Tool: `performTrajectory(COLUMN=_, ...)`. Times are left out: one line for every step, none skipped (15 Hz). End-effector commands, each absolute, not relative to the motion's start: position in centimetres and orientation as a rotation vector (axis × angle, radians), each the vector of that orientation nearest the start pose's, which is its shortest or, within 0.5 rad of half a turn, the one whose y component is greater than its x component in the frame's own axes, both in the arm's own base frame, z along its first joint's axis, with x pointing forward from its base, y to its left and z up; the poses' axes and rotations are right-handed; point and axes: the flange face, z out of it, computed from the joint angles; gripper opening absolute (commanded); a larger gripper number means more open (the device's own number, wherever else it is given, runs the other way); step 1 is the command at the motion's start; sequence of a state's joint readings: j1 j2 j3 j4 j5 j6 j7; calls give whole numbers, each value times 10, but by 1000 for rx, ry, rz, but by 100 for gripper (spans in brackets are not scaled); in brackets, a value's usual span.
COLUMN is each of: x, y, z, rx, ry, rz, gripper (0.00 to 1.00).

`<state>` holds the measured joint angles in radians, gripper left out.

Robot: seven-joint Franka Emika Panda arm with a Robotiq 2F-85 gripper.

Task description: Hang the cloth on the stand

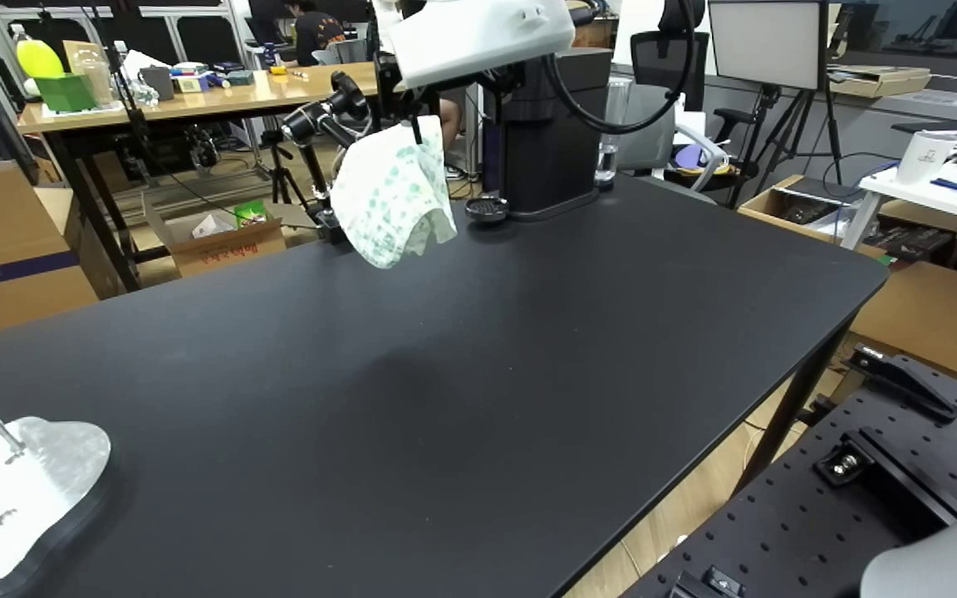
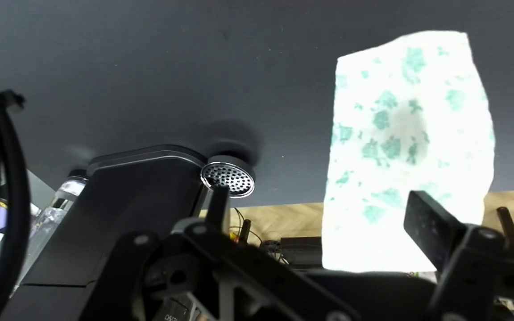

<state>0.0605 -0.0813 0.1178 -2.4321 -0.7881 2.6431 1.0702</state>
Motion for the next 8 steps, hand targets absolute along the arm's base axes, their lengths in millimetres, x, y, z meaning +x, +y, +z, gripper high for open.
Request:
performTrajectory(x=458, y=122, z=385, rx=-3227, ry=358, rz=-841, gripper=100)
performTrajectory(x=453, y=128, z=390, rx=-3219, ry=339, rz=-844, gripper=100)
performTrajectory(x=449, y=133, z=394, rx=-3212, ry=328, rz=-844, gripper=100)
performTrajectory(x=445, y=139, z=397, rx=-3212, ry=312, rz=-832, gripper=100)
performTrajectory(x=441, y=144, z=397, rx=-3226, ry=288, rz=-807, gripper=100)
performTrajectory(x=436, y=151, z=394, rx=-3240, ry=201, rz=-772, gripper=100)
performTrajectory(x=449, y=146, z=393, rx=-3219, ry=274, rz=-808, gripper=100)
performTrajectory(x=445, y=151, z=393, rx=-3226, ry=234, rz=-790, gripper=100)
